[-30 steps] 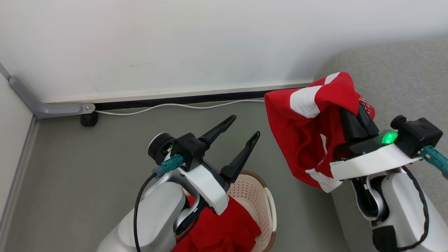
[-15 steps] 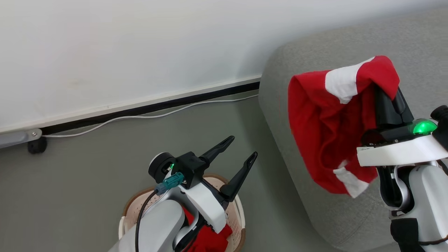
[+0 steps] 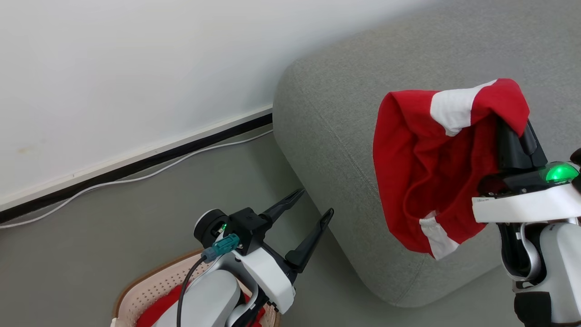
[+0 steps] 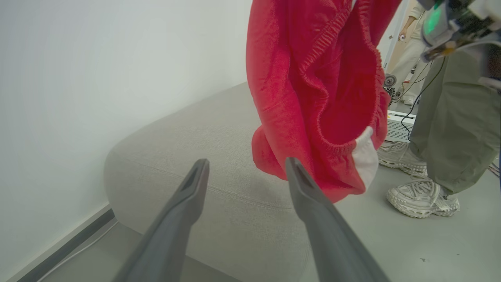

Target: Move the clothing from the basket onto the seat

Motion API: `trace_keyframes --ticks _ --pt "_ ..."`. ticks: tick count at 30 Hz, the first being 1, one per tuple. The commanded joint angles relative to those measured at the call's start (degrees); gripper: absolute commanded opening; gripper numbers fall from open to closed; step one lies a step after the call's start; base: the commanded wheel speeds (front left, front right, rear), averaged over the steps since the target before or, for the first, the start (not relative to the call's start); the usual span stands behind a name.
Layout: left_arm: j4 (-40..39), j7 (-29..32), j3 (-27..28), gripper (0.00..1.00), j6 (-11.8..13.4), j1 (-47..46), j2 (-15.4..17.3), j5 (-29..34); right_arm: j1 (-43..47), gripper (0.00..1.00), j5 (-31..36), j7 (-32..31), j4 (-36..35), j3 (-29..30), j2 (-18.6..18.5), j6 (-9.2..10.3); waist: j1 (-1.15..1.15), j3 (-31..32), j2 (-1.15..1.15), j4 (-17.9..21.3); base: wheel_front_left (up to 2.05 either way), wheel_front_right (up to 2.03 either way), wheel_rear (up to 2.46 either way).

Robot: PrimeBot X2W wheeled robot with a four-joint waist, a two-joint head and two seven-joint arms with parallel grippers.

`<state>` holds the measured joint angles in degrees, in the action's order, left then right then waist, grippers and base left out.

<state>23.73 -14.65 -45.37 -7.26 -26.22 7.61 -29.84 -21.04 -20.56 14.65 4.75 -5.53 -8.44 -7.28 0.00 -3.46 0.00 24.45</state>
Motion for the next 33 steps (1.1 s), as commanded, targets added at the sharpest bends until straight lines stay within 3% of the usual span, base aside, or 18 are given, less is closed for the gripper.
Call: trace_keyframes --ticks 1,16,33 --pt "-1.2 -0.3 2.1 1.00 -0.2 -0.9 0.6 0.2 -0.3 0.00 0.2 0.3 -2.0 -0.5 -0.6 -0.21 0.00 -0.2 0.00 1.2 0.00 0.00 0.00" --pt "-2.7 -0.3 1.4 1.00 -0.2 -2.7 1.5 1.3 -1.7 0.00 2.1 0.3 -4.4 4.6 -1.4 -0.21 0.00 -6.5 0.00 4.3 0.00 0.00 0.00" --pt "-5.9 -0.3 -2.9 1.00 -0.2 -11.9 5.7 2.0 -21.3 0.00 11.2 0.3 5.2 17.0 -8.5 -0.21 0.00 -22.7 0.00 -1.9 0.00 0.00 0.00"
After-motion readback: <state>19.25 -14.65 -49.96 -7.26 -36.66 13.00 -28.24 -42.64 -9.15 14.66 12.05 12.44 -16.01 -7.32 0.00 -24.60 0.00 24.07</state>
